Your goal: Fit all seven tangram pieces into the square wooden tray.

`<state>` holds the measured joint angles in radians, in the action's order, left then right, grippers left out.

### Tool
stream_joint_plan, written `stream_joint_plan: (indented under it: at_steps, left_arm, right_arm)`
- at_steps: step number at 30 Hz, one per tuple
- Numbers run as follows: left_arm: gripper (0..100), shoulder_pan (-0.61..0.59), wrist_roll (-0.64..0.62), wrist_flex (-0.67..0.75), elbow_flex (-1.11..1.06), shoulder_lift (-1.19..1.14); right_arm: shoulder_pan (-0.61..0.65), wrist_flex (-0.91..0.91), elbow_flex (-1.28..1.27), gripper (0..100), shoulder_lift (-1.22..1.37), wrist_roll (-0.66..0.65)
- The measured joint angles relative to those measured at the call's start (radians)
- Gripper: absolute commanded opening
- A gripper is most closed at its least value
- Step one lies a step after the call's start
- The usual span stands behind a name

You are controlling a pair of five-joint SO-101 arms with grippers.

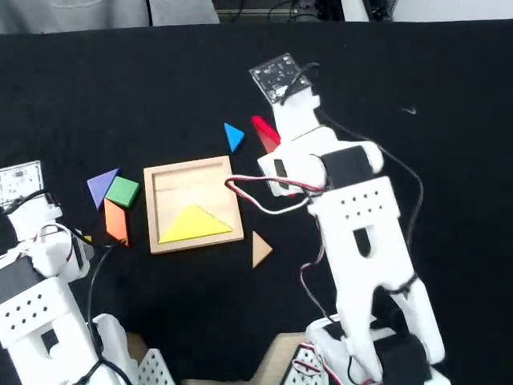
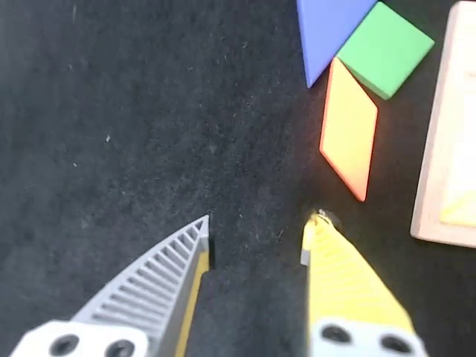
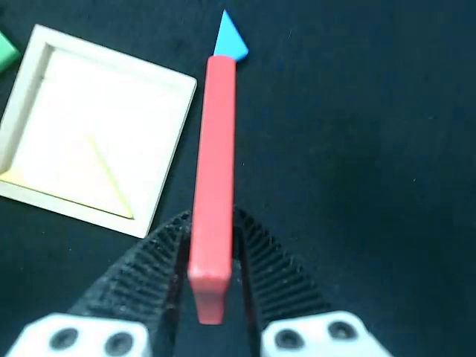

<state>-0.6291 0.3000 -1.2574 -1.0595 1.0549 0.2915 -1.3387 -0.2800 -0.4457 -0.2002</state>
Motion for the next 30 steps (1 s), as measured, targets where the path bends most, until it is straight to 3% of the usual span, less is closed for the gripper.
stream_joint_plan:
  at_steps: [6, 10, 13, 18, 22, 25, 30]
  left_arm:
    - [21, 0.000, 0.078, -0.014, 0.002, 0.000]
    - [21, 0.000, 0.081, -0.049, 0.003, 0.008]
    - [21, -0.009, 0.081, -0.052, -0.015, 0.063]
    - [21, -0.196, 0.083, -0.054, -0.153, 0.295]
    - [21, -0.374, 0.081, -0.028, -0.318, 0.582]
    - [21, -0.402, 0.084, 0.040, -0.508, 0.738]
    - [21, -0.440, 0.081, 0.158, -0.620, 0.684]
  right_arm:
    - [0.000, 0.015, 0.000, 1.1, -0.008, 0.014]
    - [0.011, 0.089, 0.000, 1.1, -0.008, 0.115]
    - [0.092, 0.147, 0.000, 1.1, -0.006, 0.196]
    - [0.272, 0.247, -0.003, 1.1, 0.118, 0.302]
    - [0.313, 0.347, -0.005, 1.1, 0.272, 0.408]
    - [0.324, 0.437, -0.005, 1.1, 0.341, 0.514]
    - [0.396, 0.557, -0.005, 1.1, 0.387, 0.669]
